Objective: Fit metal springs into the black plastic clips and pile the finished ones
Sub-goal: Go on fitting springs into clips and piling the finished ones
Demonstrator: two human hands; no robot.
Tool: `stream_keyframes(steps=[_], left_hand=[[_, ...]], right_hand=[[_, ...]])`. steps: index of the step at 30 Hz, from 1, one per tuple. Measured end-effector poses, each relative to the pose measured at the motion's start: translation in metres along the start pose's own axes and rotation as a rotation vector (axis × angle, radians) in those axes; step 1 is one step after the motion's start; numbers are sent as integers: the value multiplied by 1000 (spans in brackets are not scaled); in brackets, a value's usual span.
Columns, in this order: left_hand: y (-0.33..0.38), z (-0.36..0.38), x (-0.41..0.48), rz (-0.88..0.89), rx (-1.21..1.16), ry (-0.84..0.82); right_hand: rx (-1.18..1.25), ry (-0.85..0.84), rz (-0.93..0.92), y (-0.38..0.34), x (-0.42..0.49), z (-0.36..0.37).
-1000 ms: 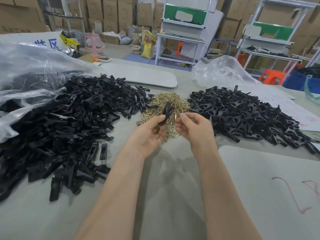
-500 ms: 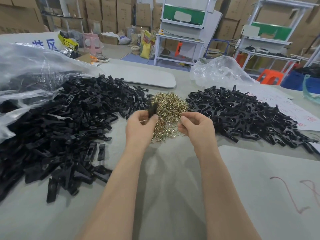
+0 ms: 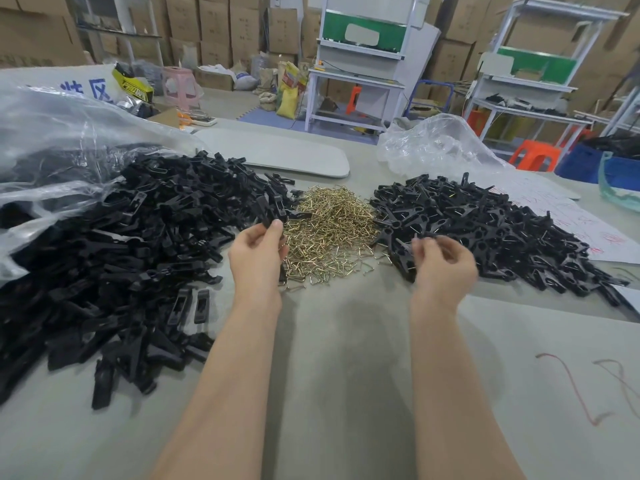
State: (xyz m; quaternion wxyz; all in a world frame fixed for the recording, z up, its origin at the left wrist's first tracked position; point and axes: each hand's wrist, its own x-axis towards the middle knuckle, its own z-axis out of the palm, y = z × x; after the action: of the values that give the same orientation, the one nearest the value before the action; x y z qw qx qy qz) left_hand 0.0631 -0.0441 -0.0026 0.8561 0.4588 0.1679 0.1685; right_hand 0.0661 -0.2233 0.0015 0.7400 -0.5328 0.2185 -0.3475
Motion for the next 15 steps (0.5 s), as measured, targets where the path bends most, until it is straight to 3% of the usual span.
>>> stream_keyframes(steps=[2,4,8,11,13,15], left_hand=[[1,0,0,3,5,3],[0,0,0,2,8,4],[1,1,-1,9,12,5],[0,1,-2,16,19,5],[0,1,-2,20,24,3],[-1,2,-2,21,34,1]], right_hand=[[-92,68,-45,-2,6,-5],[-402,-20,-107,1,5,-3],[-812,-409,-398,11,-18,10],[-1047,-792,-404,25,-37,22],[-1240,-888,-370,36,-43,28],[-1247,-868,-362,42,-45,31]])
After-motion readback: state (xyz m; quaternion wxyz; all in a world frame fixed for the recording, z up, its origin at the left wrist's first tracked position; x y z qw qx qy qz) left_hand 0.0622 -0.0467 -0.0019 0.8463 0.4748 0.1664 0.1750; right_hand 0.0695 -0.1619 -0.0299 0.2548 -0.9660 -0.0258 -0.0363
